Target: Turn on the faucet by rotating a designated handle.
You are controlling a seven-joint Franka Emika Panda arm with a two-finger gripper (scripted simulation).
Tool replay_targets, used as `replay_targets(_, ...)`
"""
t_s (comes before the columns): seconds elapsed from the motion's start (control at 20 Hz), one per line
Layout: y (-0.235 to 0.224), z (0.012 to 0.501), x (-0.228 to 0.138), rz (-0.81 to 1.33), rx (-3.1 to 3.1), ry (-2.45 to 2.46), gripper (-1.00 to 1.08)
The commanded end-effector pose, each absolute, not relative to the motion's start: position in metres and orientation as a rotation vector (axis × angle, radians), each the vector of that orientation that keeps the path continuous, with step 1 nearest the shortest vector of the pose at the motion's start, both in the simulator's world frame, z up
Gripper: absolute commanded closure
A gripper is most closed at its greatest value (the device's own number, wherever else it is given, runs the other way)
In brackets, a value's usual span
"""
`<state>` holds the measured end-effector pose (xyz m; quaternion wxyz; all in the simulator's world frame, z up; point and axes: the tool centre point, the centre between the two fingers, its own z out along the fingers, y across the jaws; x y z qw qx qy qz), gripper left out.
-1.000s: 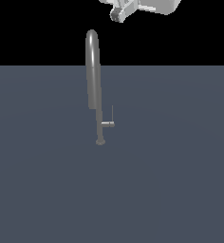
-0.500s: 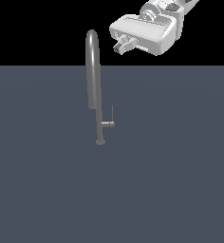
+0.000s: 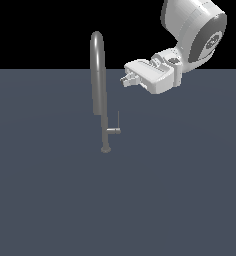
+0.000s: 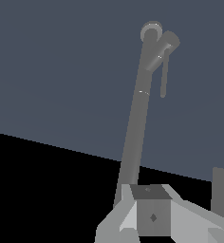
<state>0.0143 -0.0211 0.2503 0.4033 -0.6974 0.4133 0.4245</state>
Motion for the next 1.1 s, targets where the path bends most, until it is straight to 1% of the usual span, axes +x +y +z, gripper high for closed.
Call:
replay_targets(0.0, -0.019, 0.229, 0.021, 1.113, -1.655, 1.079, 1.08)
replay_targets(0.3, -0.012, 0.187, 0.029, 1.184, -1.442, 1.141, 1.08)
replay_targets(0.55, -0.006, 0.163, 0.032, 1.220, -1.319, 1.171, 1.08)
replay_targets(0.8, -0.001, 0.149, 0.033, 1.239, -1.248, 1.187, 1.08)
replay_targets(1.05, 0.001, 0.146, 0.033, 1.243, -1.234, 1.189, 1.08)
